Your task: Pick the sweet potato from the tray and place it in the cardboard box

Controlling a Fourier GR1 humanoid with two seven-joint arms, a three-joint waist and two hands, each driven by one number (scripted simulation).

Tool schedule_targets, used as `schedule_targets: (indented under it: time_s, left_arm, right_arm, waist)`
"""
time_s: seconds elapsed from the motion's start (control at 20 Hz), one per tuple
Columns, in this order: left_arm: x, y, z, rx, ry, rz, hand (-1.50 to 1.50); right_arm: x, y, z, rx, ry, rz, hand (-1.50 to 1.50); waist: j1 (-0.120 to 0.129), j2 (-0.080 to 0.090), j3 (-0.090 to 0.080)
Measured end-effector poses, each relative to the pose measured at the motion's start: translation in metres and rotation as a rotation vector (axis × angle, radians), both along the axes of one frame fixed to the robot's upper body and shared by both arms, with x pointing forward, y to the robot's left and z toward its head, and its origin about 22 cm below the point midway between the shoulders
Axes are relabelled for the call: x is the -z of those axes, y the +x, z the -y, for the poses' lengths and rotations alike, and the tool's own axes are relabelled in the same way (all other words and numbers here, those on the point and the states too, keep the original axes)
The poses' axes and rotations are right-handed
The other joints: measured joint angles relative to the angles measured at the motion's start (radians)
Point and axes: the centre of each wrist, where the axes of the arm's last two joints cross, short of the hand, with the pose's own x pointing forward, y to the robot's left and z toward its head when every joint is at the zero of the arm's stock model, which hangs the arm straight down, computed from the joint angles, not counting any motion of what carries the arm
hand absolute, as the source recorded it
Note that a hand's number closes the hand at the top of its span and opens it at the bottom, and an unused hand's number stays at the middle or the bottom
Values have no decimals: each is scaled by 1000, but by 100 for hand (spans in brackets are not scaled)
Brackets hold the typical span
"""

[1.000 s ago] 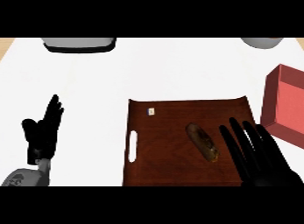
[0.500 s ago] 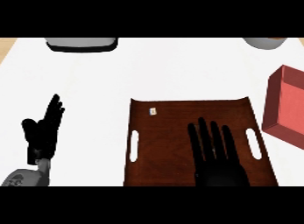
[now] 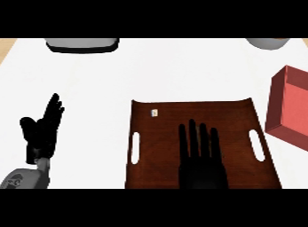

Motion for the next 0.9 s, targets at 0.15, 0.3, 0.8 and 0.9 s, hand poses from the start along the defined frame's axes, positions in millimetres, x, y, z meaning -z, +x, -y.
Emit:
schedule_targets:
  time_s: [0.15,0.3,0.8,0.9]
  left_arm:
    - [3,-1,4,-6,-1,0,0]
    - [7,-1,2,-1,0,0,0]
    - [9,6,6,0,2,9,0]
    - [9,4,5,-4,4,6,0]
  right_arm:
    - [2,3,-5,15,-17,-2,-150]
    - [10,12,-10,39,-30,-10,-150]
    - [26,30,-14,90,-43,-20,-150]
    - [27,33,-14,97,-45,-19,-150]
  waist:
    - [0,0,0]
    - [1,1,0]
    - [2,0,0]
    - [3,0,0]
